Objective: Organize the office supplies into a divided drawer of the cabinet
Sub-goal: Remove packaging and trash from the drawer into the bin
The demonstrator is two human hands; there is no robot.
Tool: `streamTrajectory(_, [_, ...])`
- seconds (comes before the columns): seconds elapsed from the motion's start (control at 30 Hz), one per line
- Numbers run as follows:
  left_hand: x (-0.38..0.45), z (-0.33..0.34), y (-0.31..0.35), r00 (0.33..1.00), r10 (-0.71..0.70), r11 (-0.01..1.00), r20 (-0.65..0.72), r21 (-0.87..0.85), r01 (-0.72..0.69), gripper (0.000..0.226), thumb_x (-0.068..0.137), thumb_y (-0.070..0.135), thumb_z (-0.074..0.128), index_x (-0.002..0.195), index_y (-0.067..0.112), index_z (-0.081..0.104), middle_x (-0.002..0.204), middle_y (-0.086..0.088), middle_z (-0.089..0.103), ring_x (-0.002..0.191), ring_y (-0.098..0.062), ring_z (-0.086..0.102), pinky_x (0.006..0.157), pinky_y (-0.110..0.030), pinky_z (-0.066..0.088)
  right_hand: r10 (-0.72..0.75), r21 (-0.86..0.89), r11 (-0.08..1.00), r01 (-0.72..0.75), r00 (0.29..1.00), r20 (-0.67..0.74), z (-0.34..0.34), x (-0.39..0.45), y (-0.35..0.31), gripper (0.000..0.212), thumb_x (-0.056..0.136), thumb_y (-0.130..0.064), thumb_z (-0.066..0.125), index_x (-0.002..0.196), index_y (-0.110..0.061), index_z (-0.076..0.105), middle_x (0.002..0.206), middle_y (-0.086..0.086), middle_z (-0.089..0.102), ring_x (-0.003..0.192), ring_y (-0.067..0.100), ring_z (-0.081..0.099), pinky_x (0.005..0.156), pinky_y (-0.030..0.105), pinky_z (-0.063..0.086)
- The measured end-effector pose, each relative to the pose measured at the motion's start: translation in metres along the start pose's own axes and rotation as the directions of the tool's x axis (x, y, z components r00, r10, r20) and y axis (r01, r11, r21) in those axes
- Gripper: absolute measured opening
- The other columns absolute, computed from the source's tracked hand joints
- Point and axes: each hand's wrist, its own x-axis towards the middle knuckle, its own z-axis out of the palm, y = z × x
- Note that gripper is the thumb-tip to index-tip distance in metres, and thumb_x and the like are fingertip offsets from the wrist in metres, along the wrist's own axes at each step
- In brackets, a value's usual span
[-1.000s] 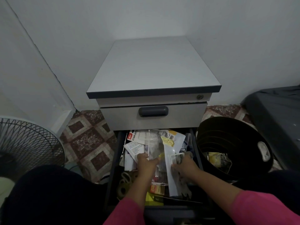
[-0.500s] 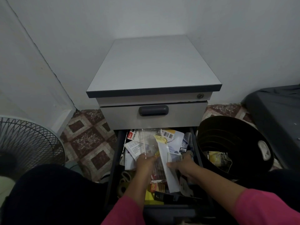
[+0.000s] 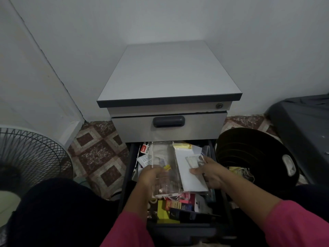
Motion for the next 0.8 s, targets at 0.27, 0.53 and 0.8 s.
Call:
streamTrajectory(0.27, [-0.013,-0.005,0.008,0.971,-0.102,0.993,0.216,0.073,0.088,0.014,0.083,0.005,0.054,0.092,0.005,0.066,0.086,-0.014,0.066,0.079,-0.031,0.062,0.074,-0.047,0.054,-0.009,-0.322,0.946,-0.031,0.993,-0.122,-0.041,-0.016,-0.036,0.033,0.086,0.013,0.042,0.11,0.0,0.059,0.076,0.014,0.047,0.063,0.023,0.044,0.057,0.026,0.037])
streamTrajectory(0.53, [-0.033,0.072,0.013,0.901,-0.107,0.982,0.421,0.189,0.028,0.008,0.082,0.004,0.058,0.079,0.009,0.065,0.076,-0.008,0.066,0.067,-0.023,0.063,0.069,-0.035,0.053,0.024,-0.605,0.765,-0.22,0.949,-0.315,-0.168,-0.022,-0.08,0.04,0.078,0.009,0.059,0.118,0.006,0.061,0.113,0.027,0.061,0.109,0.043,0.057,0.096,0.047,0.048])
streamTrajectory(0.8, [-0.006,0.19,0.012,0.864,-0.229,0.953,0.448,0.284,0.106,0.011,0.09,0.006,0.054,0.082,0.002,0.061,0.074,-0.012,0.065,0.051,-0.017,0.063,0.046,-0.025,0.053,0.15,-0.433,0.832,-0.345,0.893,-0.423,-0.2,-0.023,-0.065,0.012,0.097,-0.001,0.045,0.094,0.005,0.054,0.08,0.023,0.059,0.092,0.036,0.053,0.098,0.042,0.041])
